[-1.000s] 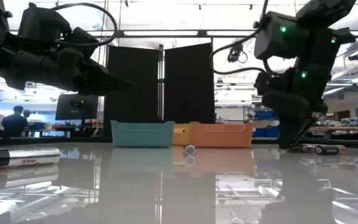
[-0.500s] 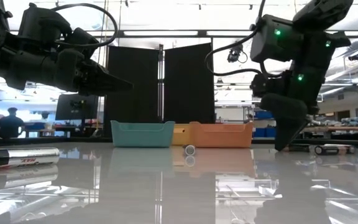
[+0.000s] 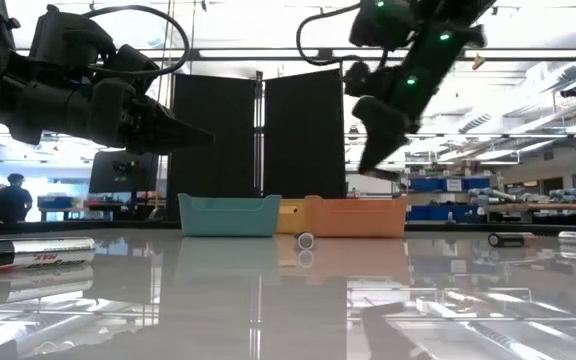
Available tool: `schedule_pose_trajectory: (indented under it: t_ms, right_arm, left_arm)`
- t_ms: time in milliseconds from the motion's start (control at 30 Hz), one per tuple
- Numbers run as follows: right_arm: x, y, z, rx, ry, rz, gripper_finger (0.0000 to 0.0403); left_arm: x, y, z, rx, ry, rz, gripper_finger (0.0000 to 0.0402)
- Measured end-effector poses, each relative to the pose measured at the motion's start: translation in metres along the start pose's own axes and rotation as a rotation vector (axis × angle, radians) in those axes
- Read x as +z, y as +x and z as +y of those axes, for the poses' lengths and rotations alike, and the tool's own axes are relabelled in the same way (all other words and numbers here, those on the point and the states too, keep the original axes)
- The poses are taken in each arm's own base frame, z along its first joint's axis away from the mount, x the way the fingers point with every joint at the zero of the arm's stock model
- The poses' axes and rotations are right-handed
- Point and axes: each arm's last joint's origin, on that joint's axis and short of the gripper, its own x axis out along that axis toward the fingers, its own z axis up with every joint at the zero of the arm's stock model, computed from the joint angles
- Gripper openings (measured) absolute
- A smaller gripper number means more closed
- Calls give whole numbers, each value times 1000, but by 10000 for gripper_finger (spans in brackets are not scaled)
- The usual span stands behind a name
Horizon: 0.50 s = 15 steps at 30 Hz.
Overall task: Sort batteries
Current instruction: Put the brown battery into the orange bin
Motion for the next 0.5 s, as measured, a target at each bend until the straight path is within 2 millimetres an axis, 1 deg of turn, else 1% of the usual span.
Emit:
schedule_pose_trajectory:
  t_ms: [67, 133, 367, 500]
  right_arm:
    - [10, 5, -11, -8, -32, -27, 55]
    - [14, 14, -19, 10, -48, -28, 55]
    - [10, 56, -33, 10, -76, 62, 55]
    - [6, 69, -35, 26, -68, 96, 57]
  left_arm:
    - [0, 0, 0, 0, 1, 4, 10]
    - [-1, 0, 0, -1, 1, 7, 10]
    - [-1, 0, 0, -1, 2, 10, 10]
    - [-3, 0, 0, -3, 3, 27, 10]
